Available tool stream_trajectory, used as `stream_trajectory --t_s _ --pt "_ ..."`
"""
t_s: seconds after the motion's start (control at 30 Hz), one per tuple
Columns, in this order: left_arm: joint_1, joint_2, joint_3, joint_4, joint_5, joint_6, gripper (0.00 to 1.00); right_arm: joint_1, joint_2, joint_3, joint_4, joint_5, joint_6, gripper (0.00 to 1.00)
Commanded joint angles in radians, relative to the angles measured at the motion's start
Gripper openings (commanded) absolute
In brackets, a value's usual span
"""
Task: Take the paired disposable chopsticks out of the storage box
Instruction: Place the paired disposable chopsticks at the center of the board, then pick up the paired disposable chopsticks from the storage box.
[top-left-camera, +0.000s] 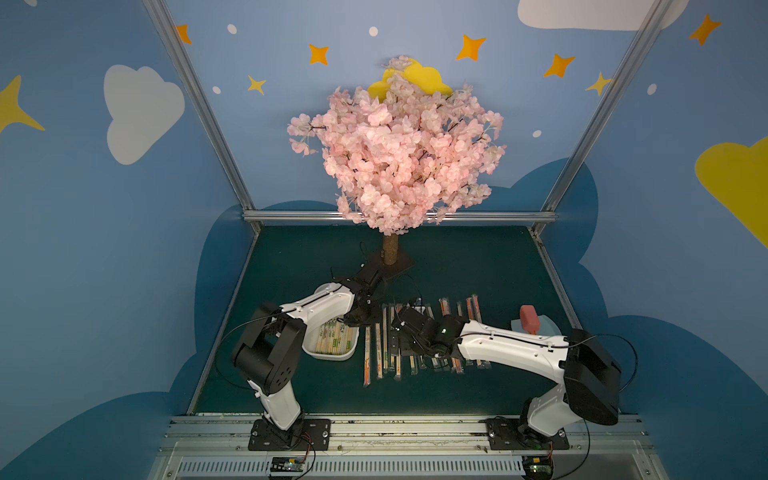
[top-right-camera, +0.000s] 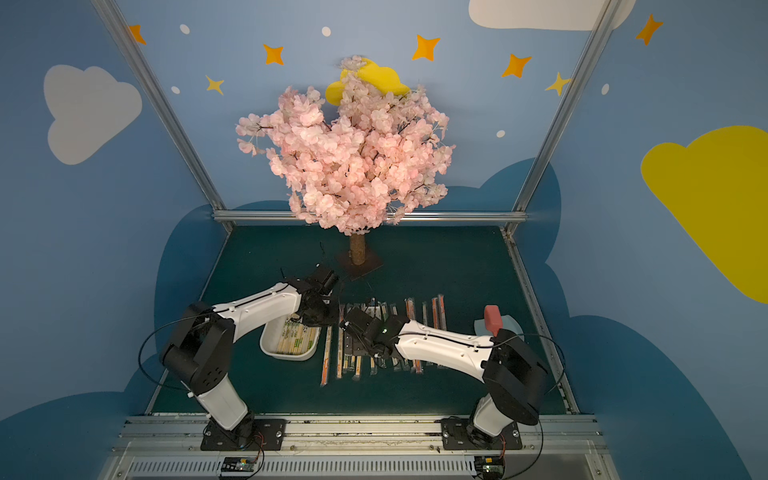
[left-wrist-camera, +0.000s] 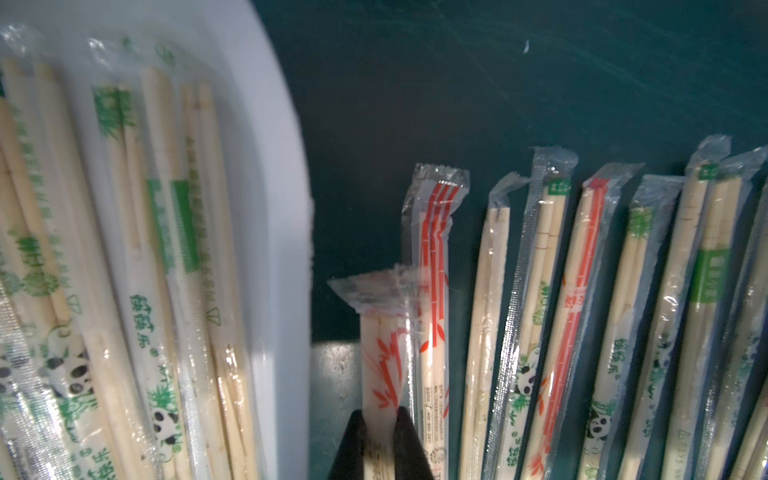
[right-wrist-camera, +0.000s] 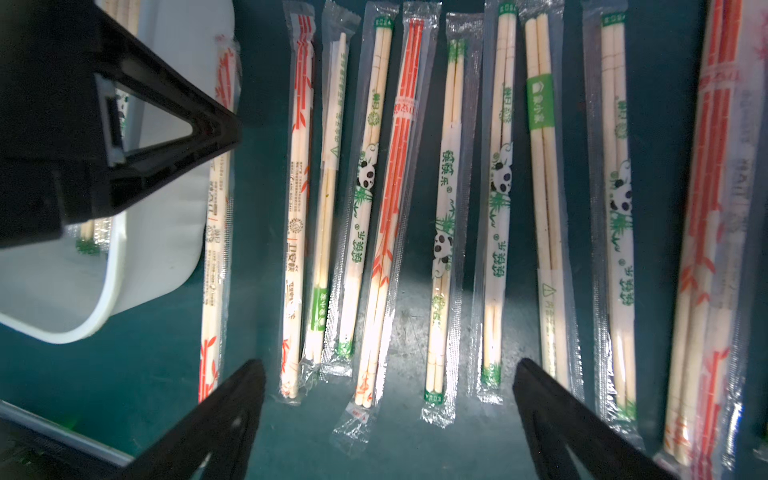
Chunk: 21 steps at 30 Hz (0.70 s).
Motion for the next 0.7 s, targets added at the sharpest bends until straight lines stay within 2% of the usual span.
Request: stream_trajectory --t_s 0.0,0.23,0.4,0.57,0.67 --pt "0.001 0.006 0.012 -0.012 0.016 0.005 0.16 0.006 -0.006 0.025 -0.006 0.0 -0.008 0.97" --pt "0.001 -0.048 0.055 -0.046 0.007 0.007 0.23 0.011 -0.029 0.013 0.026 -0.006 -0.023 0.98" --pt "0.017 -0.099 0.091 -0.085 -0.055 0.016 0.3 0.017 -0.07 -0.008 0.119 -0.055 -0.085 0.98" --pt "0.072 -0.151 0.091 -0.102 -0.132 0.039 0.42 0.026 -0.085 -0.007 0.199 -0.108 -0.158 0.98" --pt "0.129 -0.158 0.08 -0.106 -0.131 0.058 0.43 0.026 -0.088 -0.001 0.237 -0.134 -0.178 0.98"
